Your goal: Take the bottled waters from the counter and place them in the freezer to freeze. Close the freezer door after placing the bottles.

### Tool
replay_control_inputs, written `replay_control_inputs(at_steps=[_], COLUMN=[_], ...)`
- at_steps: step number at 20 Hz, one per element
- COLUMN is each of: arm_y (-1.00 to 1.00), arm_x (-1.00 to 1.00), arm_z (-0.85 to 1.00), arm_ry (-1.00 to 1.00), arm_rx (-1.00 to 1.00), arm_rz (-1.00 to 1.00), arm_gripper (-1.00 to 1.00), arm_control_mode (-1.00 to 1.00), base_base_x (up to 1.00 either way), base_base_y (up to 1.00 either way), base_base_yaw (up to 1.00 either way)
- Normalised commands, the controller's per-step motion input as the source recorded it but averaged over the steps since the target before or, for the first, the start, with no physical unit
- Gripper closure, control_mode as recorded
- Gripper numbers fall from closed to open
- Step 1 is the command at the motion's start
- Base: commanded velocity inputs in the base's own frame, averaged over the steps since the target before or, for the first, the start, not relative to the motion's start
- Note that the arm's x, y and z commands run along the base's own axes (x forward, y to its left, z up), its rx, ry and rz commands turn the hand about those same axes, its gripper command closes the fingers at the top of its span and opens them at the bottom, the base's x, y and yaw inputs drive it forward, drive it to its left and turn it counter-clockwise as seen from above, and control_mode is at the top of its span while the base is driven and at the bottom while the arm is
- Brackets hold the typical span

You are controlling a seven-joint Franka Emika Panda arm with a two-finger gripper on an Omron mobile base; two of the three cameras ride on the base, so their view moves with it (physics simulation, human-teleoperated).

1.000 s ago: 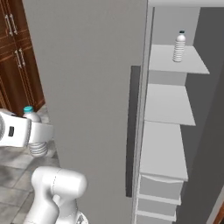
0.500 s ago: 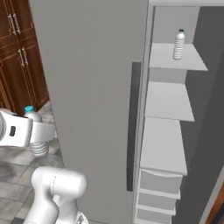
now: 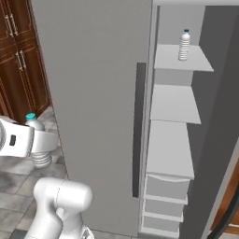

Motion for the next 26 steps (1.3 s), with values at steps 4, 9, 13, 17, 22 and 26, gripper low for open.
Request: replay_control_inputs(at_steps=[4,9,13,17,22,26], arm_y=[0.0,0.0,0.0,0.0,0.0,0.0], arm_x=[0.0,0.0,0.0,0.0,0.0,0.0], arm_z=[0.0,0.0,0.0,0.0,0.0,0.0], arm_ry=[0.0,0.0,0.0,0.0,0.0,0.0], arm_rx=[0.0,0.0,0.0,0.0,0.0,0.0], arm_rz=[0.0,0.0,0.0,0.0,0.0,0.0], arm_gripper=[1.0,1.0,1.0,1.0,1.0,1.0], arm_control_mode=[1.0,1.0,1.0,1.0,1.0,1.0], base_base_x=[-0.04,0.0,0.0,0.0,0.0,0.0], base_base_y=[-0.42,-0.46,-0.54,-0.52,-0.51,-0.39], base_base_yaw=[-0.01,0.0,0.0,0.0,0.0,0.0])
